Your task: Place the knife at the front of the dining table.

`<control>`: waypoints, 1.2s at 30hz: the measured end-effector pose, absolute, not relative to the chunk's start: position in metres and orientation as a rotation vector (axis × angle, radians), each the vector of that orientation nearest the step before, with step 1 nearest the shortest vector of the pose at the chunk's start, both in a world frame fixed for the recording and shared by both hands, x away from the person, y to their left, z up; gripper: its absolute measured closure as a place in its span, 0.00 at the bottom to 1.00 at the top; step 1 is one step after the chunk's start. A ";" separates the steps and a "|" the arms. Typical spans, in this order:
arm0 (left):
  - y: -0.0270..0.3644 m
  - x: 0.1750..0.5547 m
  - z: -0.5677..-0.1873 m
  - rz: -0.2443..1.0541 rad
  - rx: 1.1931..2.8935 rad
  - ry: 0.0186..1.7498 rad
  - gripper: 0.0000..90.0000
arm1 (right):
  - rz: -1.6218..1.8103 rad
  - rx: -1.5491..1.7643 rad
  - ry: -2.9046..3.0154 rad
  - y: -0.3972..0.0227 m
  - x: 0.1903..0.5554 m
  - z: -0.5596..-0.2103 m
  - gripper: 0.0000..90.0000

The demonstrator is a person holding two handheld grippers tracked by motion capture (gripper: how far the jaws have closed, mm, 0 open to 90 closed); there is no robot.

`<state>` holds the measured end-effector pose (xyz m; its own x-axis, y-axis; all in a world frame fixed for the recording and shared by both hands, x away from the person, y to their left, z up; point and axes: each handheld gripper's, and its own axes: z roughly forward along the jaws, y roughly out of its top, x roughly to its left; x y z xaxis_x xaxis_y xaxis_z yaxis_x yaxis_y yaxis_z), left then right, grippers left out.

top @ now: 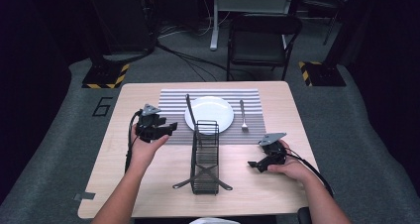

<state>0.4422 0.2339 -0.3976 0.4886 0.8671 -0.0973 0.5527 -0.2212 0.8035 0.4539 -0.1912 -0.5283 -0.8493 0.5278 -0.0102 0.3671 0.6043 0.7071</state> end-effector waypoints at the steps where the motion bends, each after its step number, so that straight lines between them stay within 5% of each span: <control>1: 0.232 0.442 -0.396 0.480 1.909 1.170 0.51 | 1.078 0.739 2.614 -0.191 0.454 -0.528 0.00; 36: 0.184 0.454 -0.385 0.394 1.924 1.045 0.56 | 1.078 0.739 2.614 -0.191 0.454 -0.528 0.00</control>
